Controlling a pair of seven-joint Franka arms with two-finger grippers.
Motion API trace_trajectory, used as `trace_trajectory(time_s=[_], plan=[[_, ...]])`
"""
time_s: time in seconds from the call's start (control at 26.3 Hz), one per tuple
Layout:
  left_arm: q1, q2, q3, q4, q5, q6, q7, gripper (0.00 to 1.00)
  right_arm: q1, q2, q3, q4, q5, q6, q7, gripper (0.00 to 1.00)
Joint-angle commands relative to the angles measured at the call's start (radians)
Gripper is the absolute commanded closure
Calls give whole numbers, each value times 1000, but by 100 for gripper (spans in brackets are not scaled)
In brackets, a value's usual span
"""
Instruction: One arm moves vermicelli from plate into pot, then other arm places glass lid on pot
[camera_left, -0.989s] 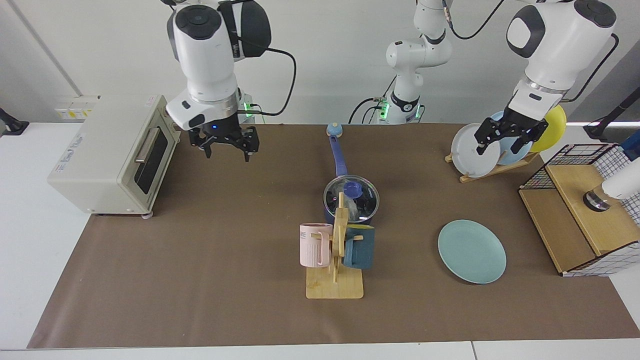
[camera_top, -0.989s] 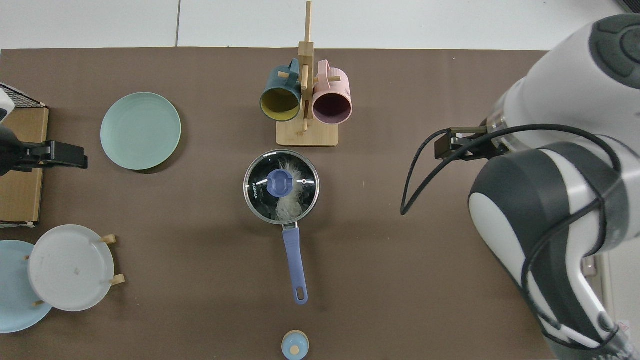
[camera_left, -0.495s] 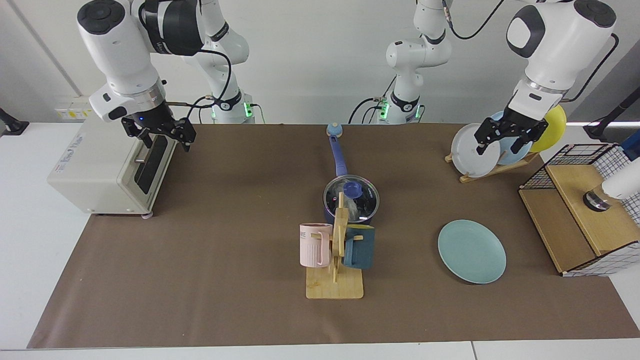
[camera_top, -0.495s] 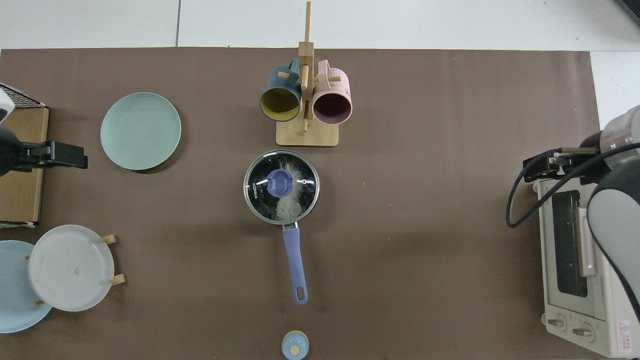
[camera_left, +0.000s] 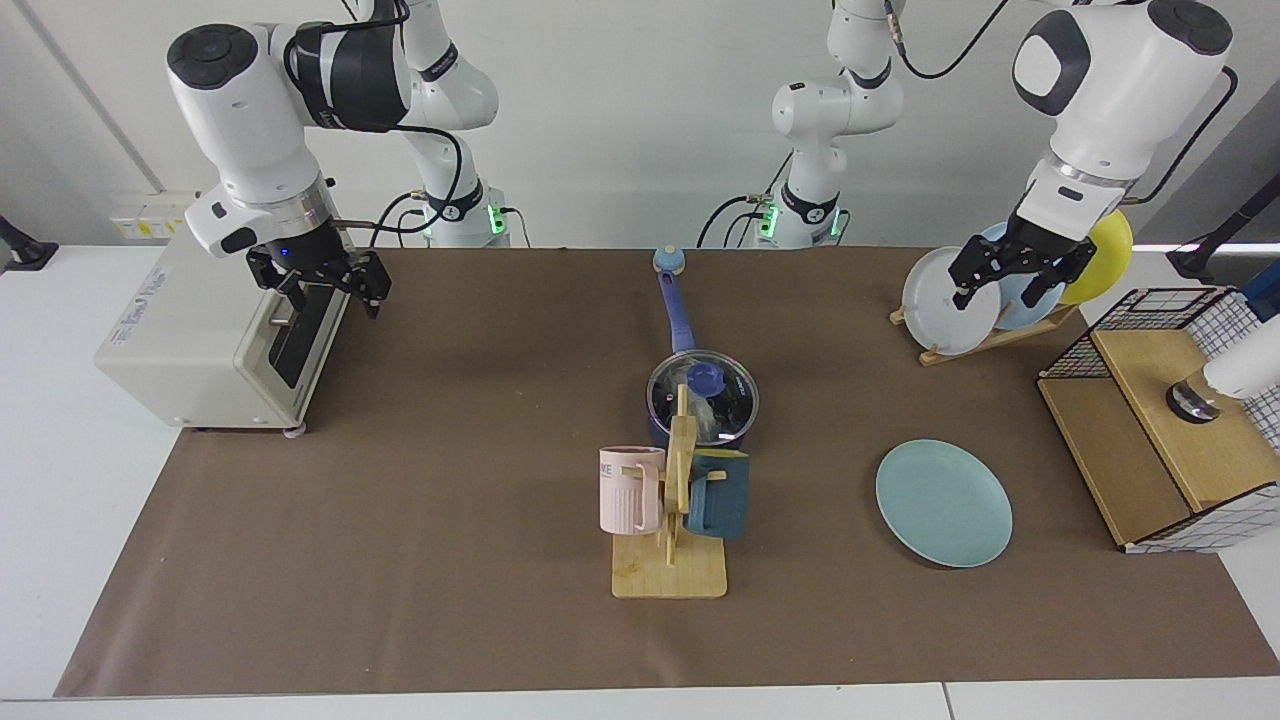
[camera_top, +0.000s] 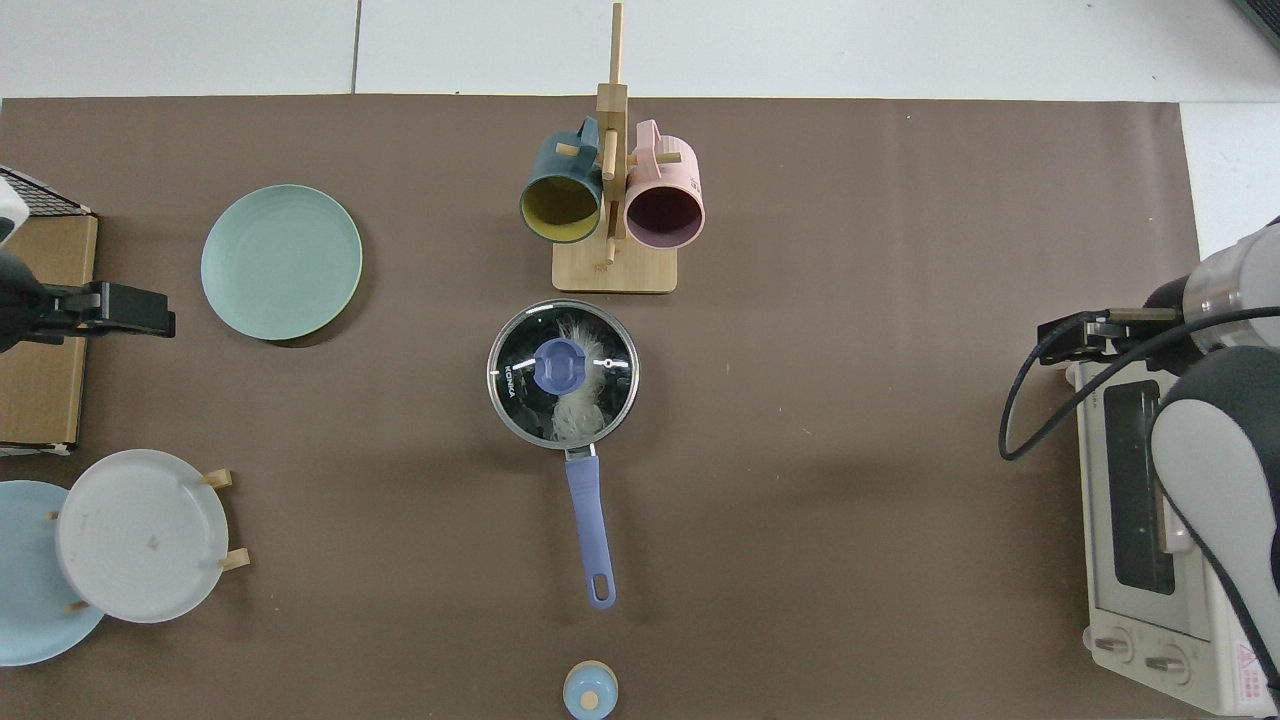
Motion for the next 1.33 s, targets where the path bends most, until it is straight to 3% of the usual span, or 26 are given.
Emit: trace_trajectory(time_s=[0.0, 0.23, 1.29], plan=[[10, -13, -10, -2, 16, -8, 2, 0, -20, -26, 14, -15, 11, 2, -19, 0], [10, -13, -10, -2, 16, -8, 4, 0, -23, -15, 14, 48, 47, -85, -46, 0], [10, -13, -10, -2, 16, -8, 4, 0, -20, -1, 13, 79, 47, -87, -60, 0]])
